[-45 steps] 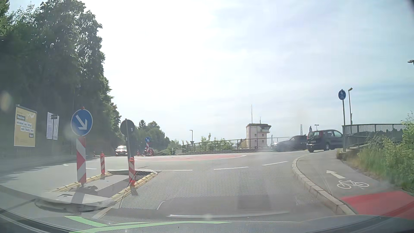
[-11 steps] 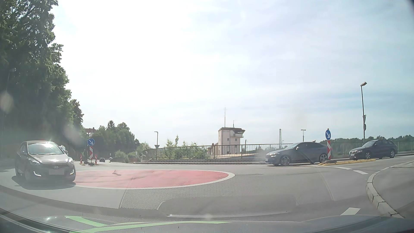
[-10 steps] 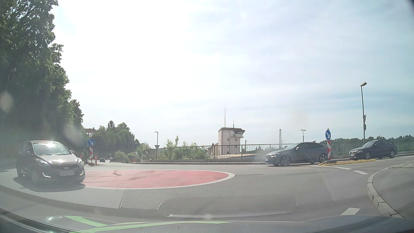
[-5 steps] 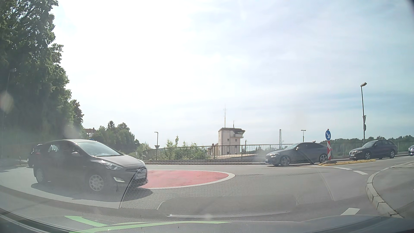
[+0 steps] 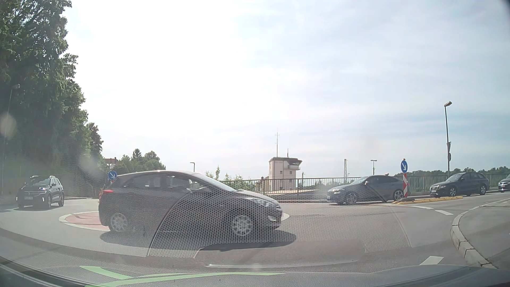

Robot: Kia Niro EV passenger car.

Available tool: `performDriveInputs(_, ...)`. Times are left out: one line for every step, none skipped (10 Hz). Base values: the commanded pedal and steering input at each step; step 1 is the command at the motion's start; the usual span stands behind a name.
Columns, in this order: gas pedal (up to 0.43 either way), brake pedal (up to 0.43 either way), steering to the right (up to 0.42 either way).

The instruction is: Follow the waypoints while adhering to traffic rules and regulations

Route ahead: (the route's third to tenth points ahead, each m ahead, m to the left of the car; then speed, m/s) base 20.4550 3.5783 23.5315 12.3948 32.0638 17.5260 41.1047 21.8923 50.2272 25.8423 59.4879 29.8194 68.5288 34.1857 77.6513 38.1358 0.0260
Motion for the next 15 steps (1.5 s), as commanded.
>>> performDriveInputs(0.0, 0.207, 0.106)
performDriveInputs(0.0, 0.207, 0.106)
performDriveInputs(0.0, 0.207, 0.106)
performDriveInputs(0.0, 0.207, 0.106)
performDriveInputs(0.0, 0.207, 0.106)
performDriveInputs(0.0, 0.213, 0.106)
performDriveInputs(0.0, 0.207, 0.106)
performDriveInputs(0.0, 0.207, 0.106)
performDriveInputs(0.0, 0.207, 0.106)
performDriveInputs(0.0, 0.159, 0.106)
performDriveInputs(0.0, 0.0, 0.106)
performDriveInputs(0.0, 0.0, 0.106)
performDriveInputs(0.0, 0.0, 0.106)
performDriveInputs(0.0, 0.0, 0.106)
performDriveInputs(0.0, 0.0, 0.106)
